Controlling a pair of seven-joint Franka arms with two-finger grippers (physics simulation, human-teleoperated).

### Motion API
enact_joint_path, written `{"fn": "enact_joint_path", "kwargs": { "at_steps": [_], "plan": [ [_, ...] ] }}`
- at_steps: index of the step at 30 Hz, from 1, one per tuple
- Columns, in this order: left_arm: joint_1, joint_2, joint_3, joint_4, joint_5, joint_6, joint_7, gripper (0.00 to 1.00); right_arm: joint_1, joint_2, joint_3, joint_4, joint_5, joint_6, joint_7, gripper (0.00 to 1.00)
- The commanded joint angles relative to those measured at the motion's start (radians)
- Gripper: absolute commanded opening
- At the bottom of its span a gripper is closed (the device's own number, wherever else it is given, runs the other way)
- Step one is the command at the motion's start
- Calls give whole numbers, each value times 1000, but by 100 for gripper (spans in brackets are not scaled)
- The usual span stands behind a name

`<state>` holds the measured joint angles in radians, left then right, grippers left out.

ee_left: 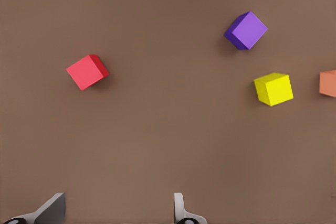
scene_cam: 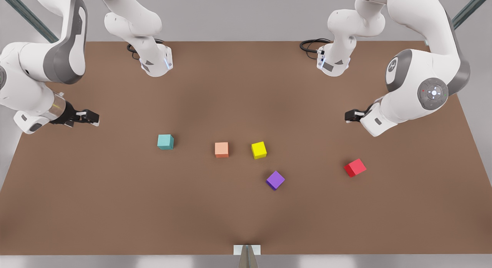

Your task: Pick up red wooden cube and pass to hand red wooden cube and place in blue wooden cube

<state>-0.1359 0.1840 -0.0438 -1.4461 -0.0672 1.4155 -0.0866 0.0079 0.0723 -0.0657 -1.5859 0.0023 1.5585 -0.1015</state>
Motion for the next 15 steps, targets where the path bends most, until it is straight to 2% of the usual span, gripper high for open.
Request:
{"fn": "enact_joint_path", "kwargs": {
  "at_steps": [1,3,5,9,13,15],
  "plan": [
    [-1,0,1,1,0,10,-44,100,18,-2,0,-3,4,0,-38,100],
    [-1,52,7,13,3,16,-44,100,18,0,0,-5,7,-5,-41,100],
    [-1,247,58,171,1,29,-45,100,20,1,1,-5,5,-2,-41,100],
    [36,474,59,213,-3,292,-45,100,20,6,1,-6,5,0,-43,100],
    [70,532,73,182,-5,413,-110,100,23,9,1,-8,4,2,-44,100],
    [70,508,88,93,-8,487,-168,100,24,10,3,-8,4,2,-44,100]
  ]
}}
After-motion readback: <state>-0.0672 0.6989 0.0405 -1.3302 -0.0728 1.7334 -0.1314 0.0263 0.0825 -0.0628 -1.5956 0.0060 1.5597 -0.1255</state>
